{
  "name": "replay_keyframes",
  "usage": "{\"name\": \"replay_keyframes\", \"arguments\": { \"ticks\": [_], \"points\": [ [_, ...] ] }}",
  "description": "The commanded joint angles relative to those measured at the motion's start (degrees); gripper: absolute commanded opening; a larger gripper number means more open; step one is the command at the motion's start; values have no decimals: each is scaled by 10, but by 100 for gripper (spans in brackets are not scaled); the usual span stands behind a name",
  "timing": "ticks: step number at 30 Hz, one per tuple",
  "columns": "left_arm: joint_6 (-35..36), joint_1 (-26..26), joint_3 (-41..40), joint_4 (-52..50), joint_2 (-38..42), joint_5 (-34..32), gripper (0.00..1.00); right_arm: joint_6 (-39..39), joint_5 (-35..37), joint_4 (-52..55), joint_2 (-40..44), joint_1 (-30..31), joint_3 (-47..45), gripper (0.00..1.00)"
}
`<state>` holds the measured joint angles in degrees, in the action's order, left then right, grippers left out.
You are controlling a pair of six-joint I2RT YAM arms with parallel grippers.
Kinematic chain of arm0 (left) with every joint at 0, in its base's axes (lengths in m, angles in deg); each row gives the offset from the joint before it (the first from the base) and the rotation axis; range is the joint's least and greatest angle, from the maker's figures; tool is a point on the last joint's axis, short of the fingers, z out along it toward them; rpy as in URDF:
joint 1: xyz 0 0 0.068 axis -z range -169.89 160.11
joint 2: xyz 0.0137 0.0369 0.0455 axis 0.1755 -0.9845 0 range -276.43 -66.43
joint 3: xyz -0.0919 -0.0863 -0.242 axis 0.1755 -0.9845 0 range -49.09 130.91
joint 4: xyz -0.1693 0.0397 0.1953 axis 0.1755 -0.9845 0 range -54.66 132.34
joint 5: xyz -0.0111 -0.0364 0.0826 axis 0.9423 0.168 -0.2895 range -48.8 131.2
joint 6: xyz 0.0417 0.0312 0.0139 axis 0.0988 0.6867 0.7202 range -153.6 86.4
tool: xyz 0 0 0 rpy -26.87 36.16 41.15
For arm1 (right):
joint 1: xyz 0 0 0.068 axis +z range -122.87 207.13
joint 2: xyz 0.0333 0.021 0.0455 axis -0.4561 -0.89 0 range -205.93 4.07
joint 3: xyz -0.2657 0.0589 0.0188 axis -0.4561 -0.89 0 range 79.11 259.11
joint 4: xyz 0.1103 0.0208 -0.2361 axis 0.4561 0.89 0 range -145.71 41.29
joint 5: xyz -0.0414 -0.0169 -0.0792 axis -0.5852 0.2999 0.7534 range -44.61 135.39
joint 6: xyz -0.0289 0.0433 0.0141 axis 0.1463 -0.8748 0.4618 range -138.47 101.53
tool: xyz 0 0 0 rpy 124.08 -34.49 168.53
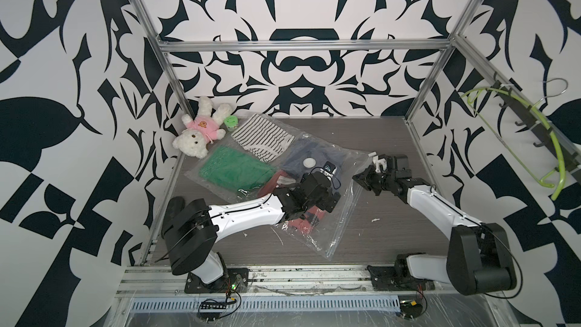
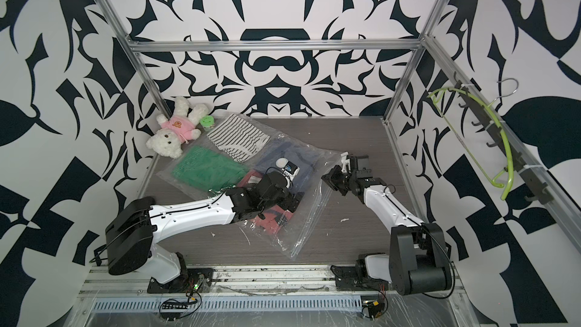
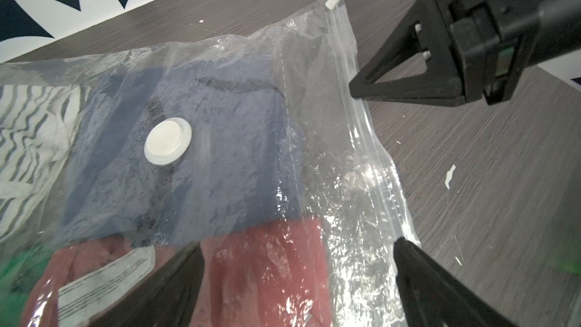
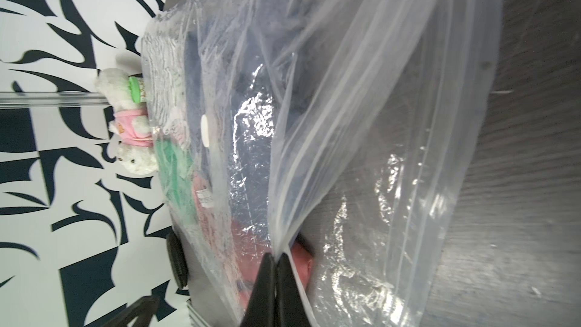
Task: Take the tank top out of the vacuum bag
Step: Open the vacuum bag at the center of the board.
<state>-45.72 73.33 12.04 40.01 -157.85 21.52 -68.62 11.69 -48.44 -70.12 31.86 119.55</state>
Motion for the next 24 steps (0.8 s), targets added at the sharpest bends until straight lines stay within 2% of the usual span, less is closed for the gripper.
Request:
{"name": "replay_keyframes", "arguments": {
  "ticks": [1, 6, 10, 19, 24],
  "points": [
    [40, 24, 39, 0, -36, -26, 99, -57, -57, -55, 14, 3, 17, 0],
    [56, 59, 92, -19, -78, -67, 99, -96, -69, -83, 22, 3, 12, 0],
    [28, 62, 95, -1, -95, -81, 99, -111, -77, -96, 26, 3, 13, 0],
    [8, 62, 148, -33, -149, -187, 99, -120, -76, -99, 32, 2, 19, 0],
    [4, 62, 151, -10, -148, -140, 99, -135, -82, -115, 25, 2, 20, 0]
  ]
}}
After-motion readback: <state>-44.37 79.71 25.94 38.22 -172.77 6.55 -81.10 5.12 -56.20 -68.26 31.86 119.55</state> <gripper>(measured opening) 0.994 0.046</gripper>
